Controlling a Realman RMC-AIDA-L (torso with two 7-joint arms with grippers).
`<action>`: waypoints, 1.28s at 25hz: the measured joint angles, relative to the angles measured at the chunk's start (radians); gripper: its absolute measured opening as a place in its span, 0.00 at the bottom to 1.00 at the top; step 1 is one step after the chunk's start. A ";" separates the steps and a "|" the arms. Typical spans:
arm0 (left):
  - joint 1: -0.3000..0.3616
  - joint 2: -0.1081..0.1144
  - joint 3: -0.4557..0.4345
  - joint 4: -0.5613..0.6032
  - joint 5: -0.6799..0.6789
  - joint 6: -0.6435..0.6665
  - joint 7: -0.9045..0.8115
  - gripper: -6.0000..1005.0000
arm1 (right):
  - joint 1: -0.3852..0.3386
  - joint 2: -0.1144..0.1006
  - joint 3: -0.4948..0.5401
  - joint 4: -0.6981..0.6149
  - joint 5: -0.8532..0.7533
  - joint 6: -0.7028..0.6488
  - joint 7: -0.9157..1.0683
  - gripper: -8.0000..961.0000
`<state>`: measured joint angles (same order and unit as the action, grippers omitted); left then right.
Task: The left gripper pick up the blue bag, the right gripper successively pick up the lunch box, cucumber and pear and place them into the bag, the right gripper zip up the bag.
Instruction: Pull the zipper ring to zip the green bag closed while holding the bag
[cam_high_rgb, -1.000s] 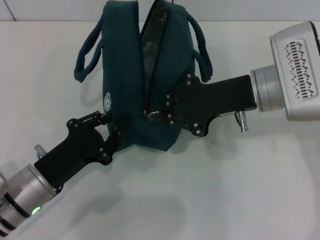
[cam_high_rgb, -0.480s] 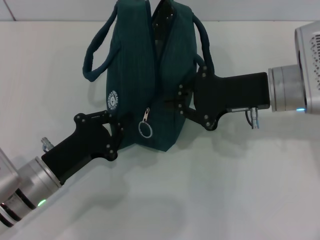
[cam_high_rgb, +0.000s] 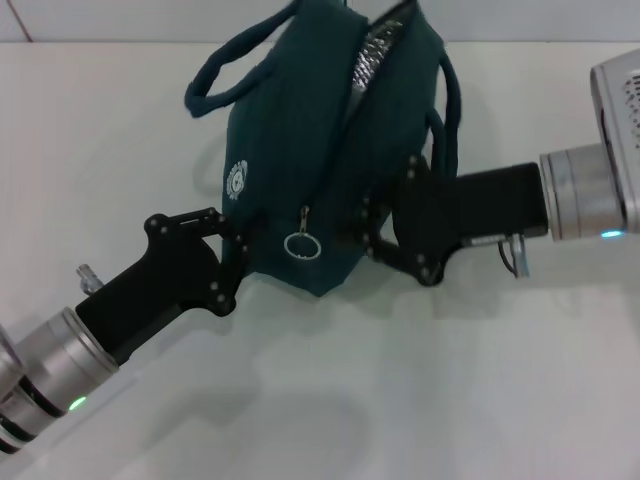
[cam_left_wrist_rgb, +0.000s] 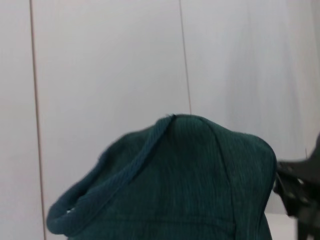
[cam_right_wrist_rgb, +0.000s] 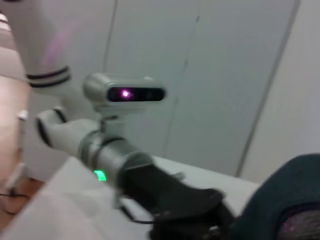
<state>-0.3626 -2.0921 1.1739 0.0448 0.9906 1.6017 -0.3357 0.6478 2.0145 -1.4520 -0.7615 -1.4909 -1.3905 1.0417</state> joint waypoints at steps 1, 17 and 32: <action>0.002 0.000 0.001 0.005 0.003 0.004 0.003 0.07 | -0.001 -0.001 0.002 0.000 -0.005 -0.012 0.019 0.14; -0.004 -0.008 0.004 0.009 0.055 0.049 0.012 0.07 | -0.124 0.006 -0.001 0.000 -0.034 -0.047 0.188 0.38; -0.017 -0.010 0.004 0.003 0.133 0.050 0.012 0.07 | -0.138 0.013 -0.168 0.049 0.118 0.151 0.189 0.37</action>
<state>-0.3794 -2.1020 1.1780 0.0477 1.1231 1.6520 -0.3237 0.5098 2.0280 -1.6203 -0.7123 -1.3731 -1.2398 1.2305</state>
